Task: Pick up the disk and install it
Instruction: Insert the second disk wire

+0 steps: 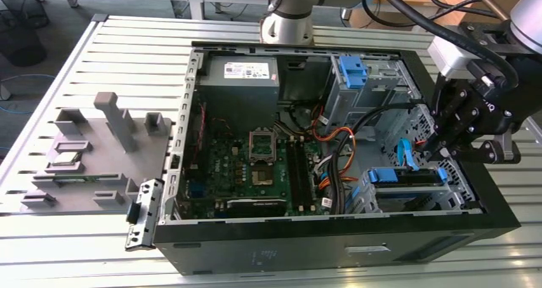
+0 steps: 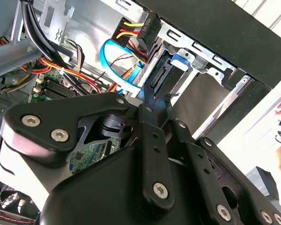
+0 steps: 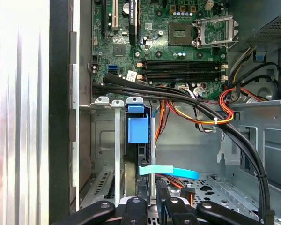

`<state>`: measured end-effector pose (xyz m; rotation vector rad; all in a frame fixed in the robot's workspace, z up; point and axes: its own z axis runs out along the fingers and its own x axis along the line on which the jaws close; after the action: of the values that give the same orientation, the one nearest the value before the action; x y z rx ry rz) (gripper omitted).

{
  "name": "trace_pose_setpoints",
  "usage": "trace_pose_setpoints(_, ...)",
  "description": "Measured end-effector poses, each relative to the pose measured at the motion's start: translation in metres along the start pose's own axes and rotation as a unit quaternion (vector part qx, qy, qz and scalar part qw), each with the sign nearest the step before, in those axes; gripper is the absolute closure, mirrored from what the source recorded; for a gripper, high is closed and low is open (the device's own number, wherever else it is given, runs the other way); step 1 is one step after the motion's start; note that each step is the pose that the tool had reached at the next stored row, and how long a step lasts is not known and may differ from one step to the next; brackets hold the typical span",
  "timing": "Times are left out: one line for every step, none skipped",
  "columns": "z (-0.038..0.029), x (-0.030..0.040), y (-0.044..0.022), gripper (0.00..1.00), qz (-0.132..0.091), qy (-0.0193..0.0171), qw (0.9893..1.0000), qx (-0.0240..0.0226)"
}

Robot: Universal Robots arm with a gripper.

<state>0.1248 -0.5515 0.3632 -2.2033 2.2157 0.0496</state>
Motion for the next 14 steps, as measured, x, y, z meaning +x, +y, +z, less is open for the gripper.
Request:
trace_pose_setpoints(0.0000, 0.0000, 0.0000, 0.77, 0.000, 0.0000, 1.0000, 0.0000)
trace_pose_setpoints(0.0000, 0.0000, 0.0000, 0.77, 0.000, 0.0000, 1.0000, 0.0000)
trace_pose_setpoints(0.0000, 0.0000, 0.0000, 0.77, 0.000, 0.0000, 1.0000, 0.0000)
trace_pose_setpoints(0.0000, 0.0000, 0.0000, 0.77, 0.000, 0.0000, 1.0000, 0.0000)
trace_pose_setpoints(0.0000, 0.0000, 0.0000, 0.77, 0.000, 0.0000, 1.0000, 0.0000)
trace_pose_setpoints(0.0000, 0.0000, 0.0000, 0.77, 0.000, 0.0000, 1.0000, 0.0000)
trace_pose_setpoints(0.0000, 0.0000, 0.0000, 0.77, 0.000, 0.0000, 1.0000, 0.0000)
trace_pose_setpoints(0.0000, -0.0001, 0.0000, 0.77, 0.000, -0.0001, 1.0000, 0.0000)
trace_pose_setpoints(0.0000, -0.0004, 0.0000, 0.77, 0.000, -0.0001, 1.0000, 0.0000)
trace_pose_setpoints(0.0000, -0.0009, 0.0000, 0.77, 0.000, 0.0000, 1.0000, 0.0000)
trace_pose_setpoints(0.0001, -0.0017, 0.0000, 0.77, 0.000, 0.0000, 1.0000, 0.0000)
trace_pose_setpoints(0.0001, -0.0027, 0.0000, 0.77, 0.000, 0.0000, 1.0000, 0.0000)
trace_pose_setpoints(0.0001, -0.0041, 0.0000, 0.77, 0.000, 0.0000, 1.0000, 0.0000)
trace_pose_setpoints(0.0002, -0.0054, 0.0000, 0.77, 0.000, 0.0000, 1.0000, 0.0000)
